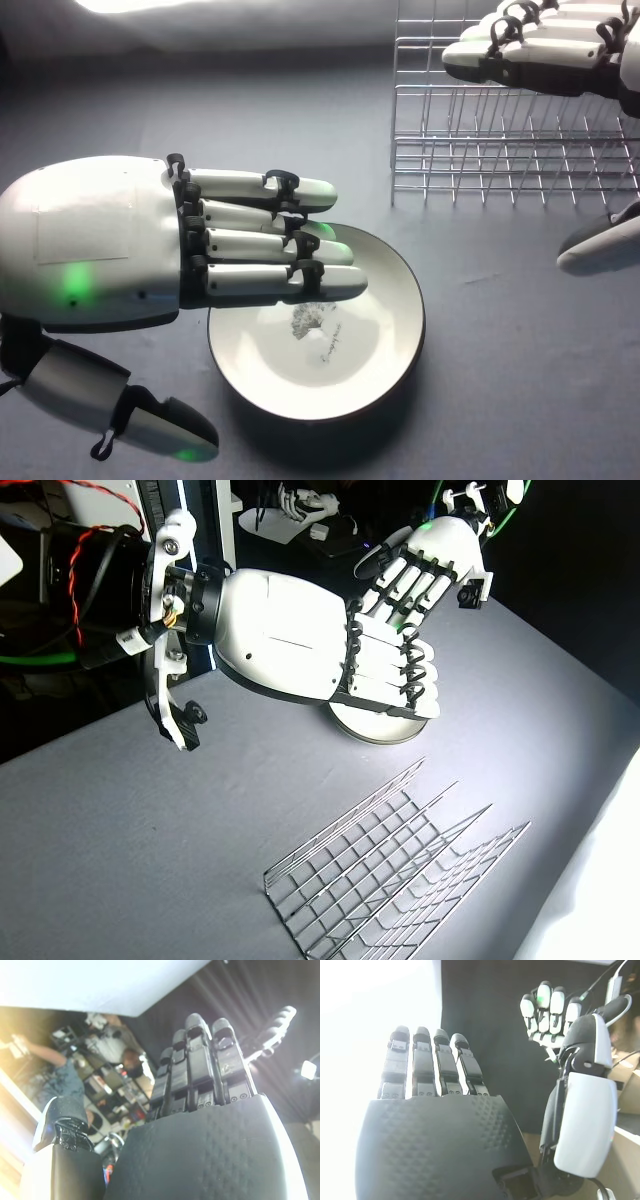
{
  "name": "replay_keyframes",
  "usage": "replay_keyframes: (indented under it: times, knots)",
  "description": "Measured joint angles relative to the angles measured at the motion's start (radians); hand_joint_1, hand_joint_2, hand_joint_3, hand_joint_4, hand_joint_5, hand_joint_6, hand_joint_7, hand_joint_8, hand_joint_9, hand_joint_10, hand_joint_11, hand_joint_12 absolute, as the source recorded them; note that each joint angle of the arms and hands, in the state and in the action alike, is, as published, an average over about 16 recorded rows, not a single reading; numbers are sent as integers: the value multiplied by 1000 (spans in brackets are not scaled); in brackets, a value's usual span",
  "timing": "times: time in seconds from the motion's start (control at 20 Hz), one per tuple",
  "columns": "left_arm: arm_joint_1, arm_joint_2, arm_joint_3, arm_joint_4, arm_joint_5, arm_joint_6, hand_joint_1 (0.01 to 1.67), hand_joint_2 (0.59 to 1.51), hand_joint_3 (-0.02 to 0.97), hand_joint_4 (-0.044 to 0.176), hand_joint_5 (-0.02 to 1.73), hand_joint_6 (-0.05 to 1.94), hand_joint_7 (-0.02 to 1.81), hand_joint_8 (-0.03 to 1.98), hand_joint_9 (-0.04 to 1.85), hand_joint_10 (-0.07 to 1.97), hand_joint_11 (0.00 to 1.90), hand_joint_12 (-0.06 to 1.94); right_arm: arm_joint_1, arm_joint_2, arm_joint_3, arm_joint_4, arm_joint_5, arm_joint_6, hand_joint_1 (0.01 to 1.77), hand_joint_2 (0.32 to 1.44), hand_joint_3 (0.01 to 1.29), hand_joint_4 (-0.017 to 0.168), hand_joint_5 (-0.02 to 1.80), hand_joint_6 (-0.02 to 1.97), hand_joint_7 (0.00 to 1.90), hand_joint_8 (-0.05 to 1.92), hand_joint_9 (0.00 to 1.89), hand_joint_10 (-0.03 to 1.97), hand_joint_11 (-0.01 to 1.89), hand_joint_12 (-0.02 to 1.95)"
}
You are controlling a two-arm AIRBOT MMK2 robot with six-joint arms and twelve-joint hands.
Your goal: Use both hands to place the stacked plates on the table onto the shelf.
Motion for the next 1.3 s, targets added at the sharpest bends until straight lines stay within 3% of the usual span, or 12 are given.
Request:
replay_keyframes:
  times: [0.4,0.6,1.05,1.3]
  knots:
    - [-18,-1,14,41,-8,-39,35,1055,32,3,27,9,50,9,69,15,30,8,-35,-1,30,-57,41,-3,122,946,37,2,20,18,18,-18,16,13,17,-10]
    - [-45,-14,43,95,-22,-104,25,1047,22,3,19,9,16,9,19,15,16,8,-64,-5,64,-105,87,-4,24,968,25,2,20,18,17,-18,16,13,17,-10]
    - [-118,-68,174,335,-95,-271,23,1052,22,2,22,9,19,8,18,15,15,9,-102,-22,131,-181,206,-7,20,970,15,3,20,18,17,-18,16,13,17,-10]
    - [-141,-110,262,482,-154,-320,22,1045,21,2,22,9,20,8,15,15,15,9,-109,-33,138,-188,246,-6,19,969,15,2,20,18,17,-18,16,13,17,-10]
